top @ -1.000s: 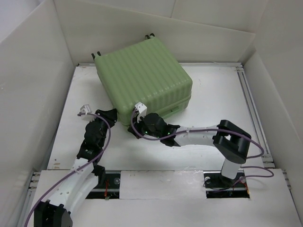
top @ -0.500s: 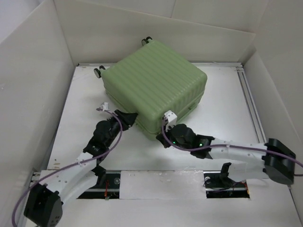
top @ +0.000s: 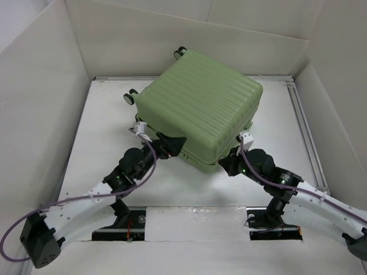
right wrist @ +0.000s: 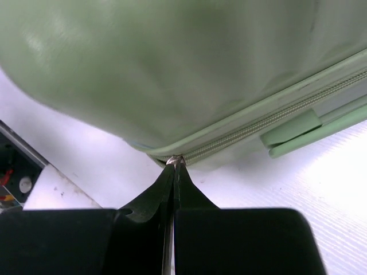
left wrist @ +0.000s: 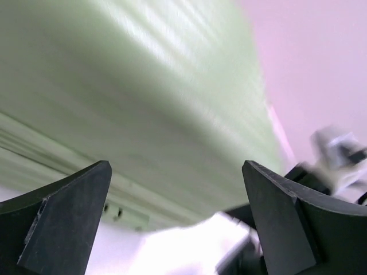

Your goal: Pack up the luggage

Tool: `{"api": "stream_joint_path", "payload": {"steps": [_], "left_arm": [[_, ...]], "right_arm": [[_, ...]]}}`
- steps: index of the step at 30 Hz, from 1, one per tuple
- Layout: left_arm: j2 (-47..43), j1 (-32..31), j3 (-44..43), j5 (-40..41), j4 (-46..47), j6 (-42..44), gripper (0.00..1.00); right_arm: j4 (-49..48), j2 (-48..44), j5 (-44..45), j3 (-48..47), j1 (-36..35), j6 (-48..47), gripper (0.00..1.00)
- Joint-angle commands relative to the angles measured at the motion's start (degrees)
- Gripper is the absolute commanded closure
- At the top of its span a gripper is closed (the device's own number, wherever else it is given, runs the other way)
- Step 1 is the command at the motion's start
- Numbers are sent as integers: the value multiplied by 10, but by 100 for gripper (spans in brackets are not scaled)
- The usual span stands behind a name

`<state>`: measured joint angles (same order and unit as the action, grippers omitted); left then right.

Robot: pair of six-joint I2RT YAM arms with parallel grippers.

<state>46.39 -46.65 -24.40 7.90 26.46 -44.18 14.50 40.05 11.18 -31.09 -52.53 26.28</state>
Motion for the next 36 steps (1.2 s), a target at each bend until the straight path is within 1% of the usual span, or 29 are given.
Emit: {"api": "stream_joint_path", "payload": {"steps": [1,2,3,4,5,6,8,9,10,12,13,14,16,18,21,22,23,25,27,30,33,35,36], "left_arm": [[-86,2,-19,139,-53,23,2],[-104,11,-35,169,-96,23,0],[-104,20,-41,216,-115,23,0],[-104,30,-46,225,-131,17,0],[-104,39,-52,219,-141,12,6],[-104,47,-52,173,-142,12,10],[-99,47,-43,121,-119,12,18],[-94,47,-28,88,-110,12,27],[-94,47,-16,28,-85,19,43],[-94,27,6,-8,-74,25,51],[-77,11,19,-31,-69,25,52],[-68,4,19,-38,-79,34,54],[-50,-2,43,-53,-79,34,54],[-43,-2,56,-88,-61,39,54],[-36,-2,79,-122,-33,39,54],[-28,-2,85,-128,-25,47,54],[-18,-2,85,-136,-19,47,53],[-11,-2,85,-153,-12,55,53],[4,-2,85,-161,-7,68,53],[11,-2,85,-166,6,68,52],[26,-2,80,-171,12,74,52],[34,-2,80,-177,12,79,52],[39,-2,80,-177,17,79,52]], "right_arm": [[-102,-2,-44,-37,32,18,100],[-102,-2,-44,-37,40,18,100],[-102,7,-55,-37,56,18,100],[-109,7,-60,-37,65,18,100],[-109,15,-70,-43,73,13,100],[-126,24,-79,-43,90,5,100],[-131,41,-114,-49,107,5,100],[-131,48,-128,-58,113,0,100],[-131,48,-155,-58,118,0,100],[-131,48,-184,-50,118,0,100],[-131,48,-196,-43,118,0,100],[-131,48,-203,-27,112,0,100],[-131,48,-209,-11,112,10,89],[-131,48,-209,4,112,18,84],[-122,48,-197,9,107,18,70],[-116,41,-188,9,102,18,59],[-116,41,-180,9,102,18,54],[-97,35,-174,15,102,18,50],[-97,29,-182,15,102,12,46],[-97,23,-195,20,96,19,39],[-85,17,-156,32,96,47,37],[-69,-2,-115,41,96,62,37],[-69,-18,-114,46,96,70,37]]}}
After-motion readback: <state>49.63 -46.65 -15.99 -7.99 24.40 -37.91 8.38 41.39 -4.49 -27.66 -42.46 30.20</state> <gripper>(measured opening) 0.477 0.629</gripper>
